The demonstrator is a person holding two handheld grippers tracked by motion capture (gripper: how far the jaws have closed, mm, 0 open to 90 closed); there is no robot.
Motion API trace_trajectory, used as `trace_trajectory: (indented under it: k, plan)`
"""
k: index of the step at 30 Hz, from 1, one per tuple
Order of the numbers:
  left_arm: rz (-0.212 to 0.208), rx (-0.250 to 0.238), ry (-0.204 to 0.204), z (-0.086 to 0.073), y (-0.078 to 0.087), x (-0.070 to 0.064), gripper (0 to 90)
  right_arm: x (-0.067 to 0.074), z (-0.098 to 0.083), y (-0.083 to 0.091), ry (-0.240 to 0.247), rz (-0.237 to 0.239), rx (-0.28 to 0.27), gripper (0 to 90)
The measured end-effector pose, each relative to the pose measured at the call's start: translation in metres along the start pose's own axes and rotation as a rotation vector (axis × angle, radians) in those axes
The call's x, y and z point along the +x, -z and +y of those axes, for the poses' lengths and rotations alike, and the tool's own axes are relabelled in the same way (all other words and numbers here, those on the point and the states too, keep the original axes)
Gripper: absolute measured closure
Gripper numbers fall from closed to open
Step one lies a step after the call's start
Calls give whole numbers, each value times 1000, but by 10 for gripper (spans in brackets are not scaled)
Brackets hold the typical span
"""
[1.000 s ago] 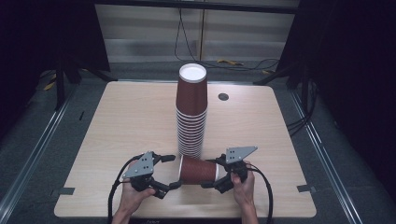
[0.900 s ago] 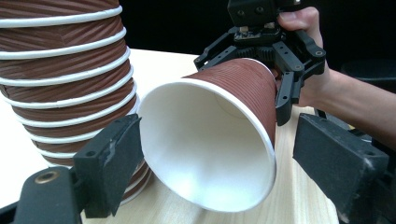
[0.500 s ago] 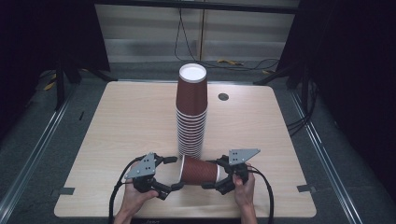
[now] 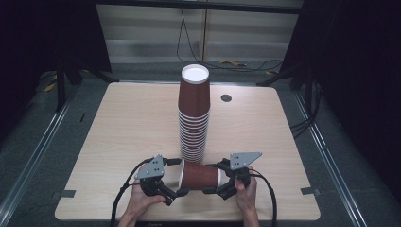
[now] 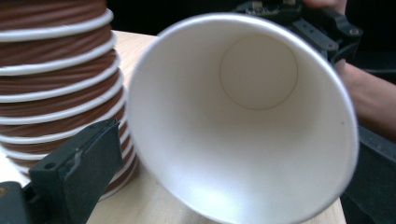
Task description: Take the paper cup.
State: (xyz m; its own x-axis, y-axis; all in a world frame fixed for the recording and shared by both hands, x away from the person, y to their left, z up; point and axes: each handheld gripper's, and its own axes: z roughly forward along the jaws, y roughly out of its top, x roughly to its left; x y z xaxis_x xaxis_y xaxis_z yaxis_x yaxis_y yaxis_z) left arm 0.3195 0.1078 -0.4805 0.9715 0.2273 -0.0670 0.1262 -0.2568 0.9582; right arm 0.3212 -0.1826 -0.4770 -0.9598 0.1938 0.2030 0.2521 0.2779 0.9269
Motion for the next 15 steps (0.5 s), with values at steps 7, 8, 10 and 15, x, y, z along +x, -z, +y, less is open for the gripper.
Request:
trace_trajectory:
  k: [7, 8, 10, 15]
  plan:
    - [-11, -7, -8, 0, 0, 0, 20, 1, 2, -2, 6, 9, -8, 206]
    - [-16, -9, -5, 0, 0, 0, 21, 1, 2, -3, 8, 8, -6, 206]
    - [-20, -13, -5, 0, 0, 0, 23, 1, 2, -3, 9, 11, -8, 207]
    - [-23, -27, -2, 1, 0, 1, 22, 1, 3, -3, 11, 12, -14, 206]
